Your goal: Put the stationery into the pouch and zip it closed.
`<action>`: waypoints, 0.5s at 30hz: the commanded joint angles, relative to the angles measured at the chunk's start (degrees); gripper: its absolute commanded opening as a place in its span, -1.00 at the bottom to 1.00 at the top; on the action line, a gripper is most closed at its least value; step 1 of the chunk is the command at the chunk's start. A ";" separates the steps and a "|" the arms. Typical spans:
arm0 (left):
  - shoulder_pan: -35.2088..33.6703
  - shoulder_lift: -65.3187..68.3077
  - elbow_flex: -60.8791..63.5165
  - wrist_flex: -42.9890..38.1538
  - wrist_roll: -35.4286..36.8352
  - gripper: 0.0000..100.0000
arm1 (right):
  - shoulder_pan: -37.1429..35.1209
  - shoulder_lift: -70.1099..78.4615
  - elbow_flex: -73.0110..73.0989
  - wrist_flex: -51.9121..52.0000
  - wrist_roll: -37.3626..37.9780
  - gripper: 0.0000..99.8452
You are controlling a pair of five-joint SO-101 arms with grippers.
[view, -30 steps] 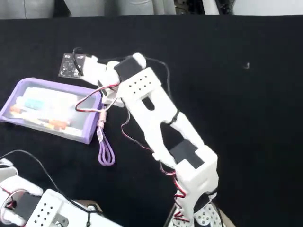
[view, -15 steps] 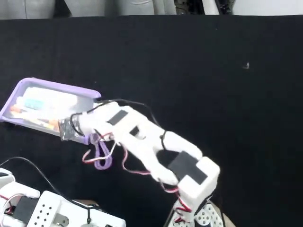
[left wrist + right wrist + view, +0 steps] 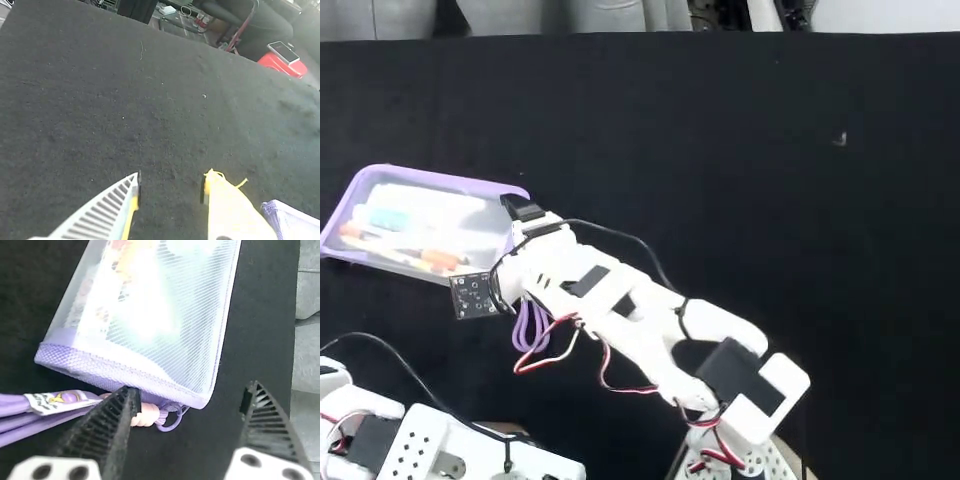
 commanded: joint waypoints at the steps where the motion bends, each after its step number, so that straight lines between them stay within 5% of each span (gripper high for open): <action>1: -0.40 -0.35 1.19 0.44 0.44 -0.55 | -1.67 2.07 -1.63 -4.22 0.88 -0.34; 12: -0.31 -0.35 1.19 1.49 0.44 -0.55 | -3.87 18.07 -9.27 -11.87 7.47 -0.34; 15: -0.31 -0.35 1.19 1.58 0.44 -0.55 | -3.87 18.68 -12.79 -12.75 7.56 -0.48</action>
